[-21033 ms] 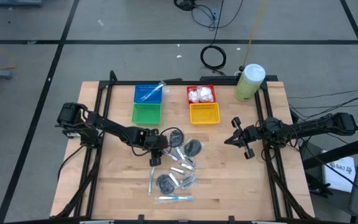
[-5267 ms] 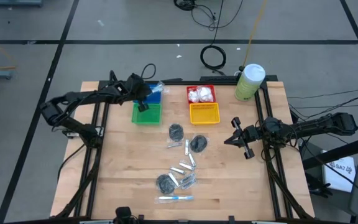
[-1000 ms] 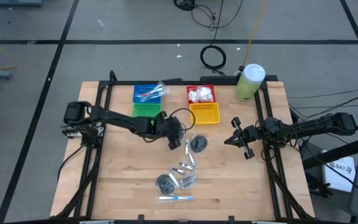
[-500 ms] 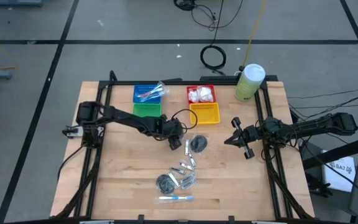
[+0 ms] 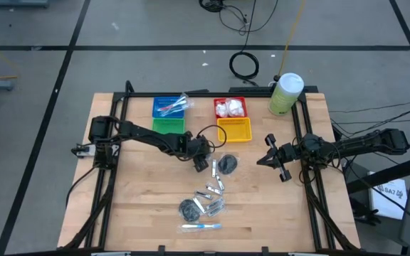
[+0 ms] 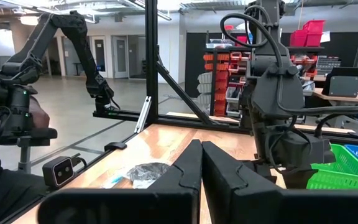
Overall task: Pick & Place Travel size toiletries
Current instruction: Put the black hairbrush into the green bin
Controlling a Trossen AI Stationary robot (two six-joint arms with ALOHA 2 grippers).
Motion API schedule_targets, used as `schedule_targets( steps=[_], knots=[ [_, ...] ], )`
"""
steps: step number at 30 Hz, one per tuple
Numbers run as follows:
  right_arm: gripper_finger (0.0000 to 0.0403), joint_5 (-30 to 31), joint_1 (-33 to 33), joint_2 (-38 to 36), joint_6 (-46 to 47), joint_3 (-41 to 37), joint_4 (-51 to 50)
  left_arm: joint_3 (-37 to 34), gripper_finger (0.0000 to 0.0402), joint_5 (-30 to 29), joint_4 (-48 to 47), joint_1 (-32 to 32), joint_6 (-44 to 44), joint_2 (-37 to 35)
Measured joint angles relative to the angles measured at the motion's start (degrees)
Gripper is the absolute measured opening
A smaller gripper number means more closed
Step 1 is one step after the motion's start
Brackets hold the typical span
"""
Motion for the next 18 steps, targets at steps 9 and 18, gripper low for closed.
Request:
schedule_targets(
  steps=[9, 18],
  knots=[
    [0.0000, 0.0, 0.0, 0.0, 0.0, 0.0, 0.0, 0.0, 0.0034, 0.4, 0.0, 0.0, -0.3, 0.0],
    [0.0000, 0.0, 0.0, 0.0, 0.0, 0.0, 0.0, 0.0, 0.0003, 0.4, 1.9, 0.0, 1.5, -2.8]
  ],
)
